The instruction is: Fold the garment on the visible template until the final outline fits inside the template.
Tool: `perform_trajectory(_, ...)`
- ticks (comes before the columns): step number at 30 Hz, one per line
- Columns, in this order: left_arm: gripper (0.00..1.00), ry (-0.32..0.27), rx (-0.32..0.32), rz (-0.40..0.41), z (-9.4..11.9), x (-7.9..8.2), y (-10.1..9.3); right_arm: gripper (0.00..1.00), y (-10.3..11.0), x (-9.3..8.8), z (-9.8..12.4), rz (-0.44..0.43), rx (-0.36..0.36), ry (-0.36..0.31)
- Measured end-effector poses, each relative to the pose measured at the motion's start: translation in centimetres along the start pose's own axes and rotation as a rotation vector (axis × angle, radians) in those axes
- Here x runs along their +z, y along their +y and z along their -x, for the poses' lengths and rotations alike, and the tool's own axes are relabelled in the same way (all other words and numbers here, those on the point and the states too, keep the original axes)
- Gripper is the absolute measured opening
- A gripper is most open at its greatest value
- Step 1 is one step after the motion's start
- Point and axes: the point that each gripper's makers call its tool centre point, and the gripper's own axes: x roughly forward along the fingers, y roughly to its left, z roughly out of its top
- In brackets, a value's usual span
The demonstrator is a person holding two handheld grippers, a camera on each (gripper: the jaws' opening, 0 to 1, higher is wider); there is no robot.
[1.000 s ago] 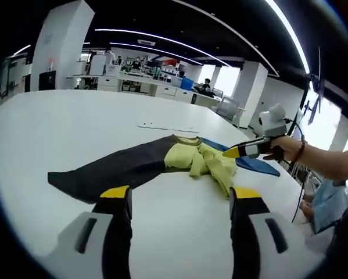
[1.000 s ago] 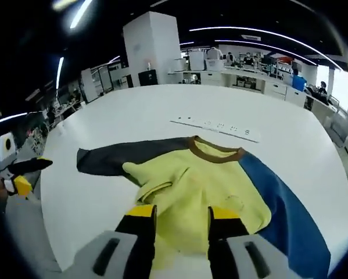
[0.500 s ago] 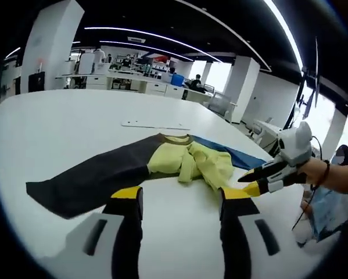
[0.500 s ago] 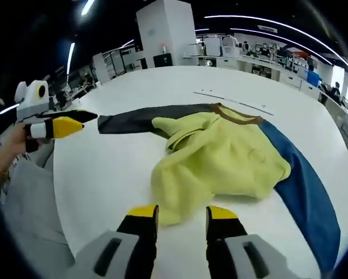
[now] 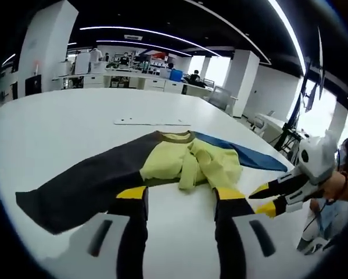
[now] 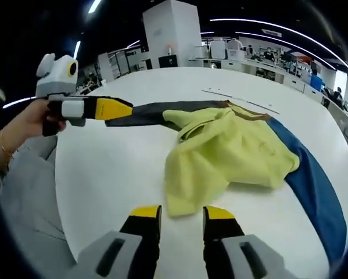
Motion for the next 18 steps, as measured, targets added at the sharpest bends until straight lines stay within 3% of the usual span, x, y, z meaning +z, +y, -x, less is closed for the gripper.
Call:
perform_trajectory(5, 0.36, 0.02, -0.004, -0.002, -2.1, -0.9, -0.7, 0.23, 0.4, -0.1, -0.1, 0.042, -0.012, -0.007)
perform_trajectory(7, 0.33, 0.024, 0.0, -0.011, -2.9, -1.3, -0.7, 0.21, 0.4, 0.3, -0.1, 0.11, -0.039, -0.018)
perform_trajectory(12, 0.3, 0.047, -0.004, -0.009, -4.3, -2.2, -1.0, 0.19, 1.1, 0.6, -0.7, 0.068, 0.004, -0.039)
perform_trajectory(18, 0.28, 0.049, -0.039, -0.052, -6.2, -2.4, -2.1, 0.19, 0.4, 0.0, -1.1, 0.049, -0.02, -0.028)
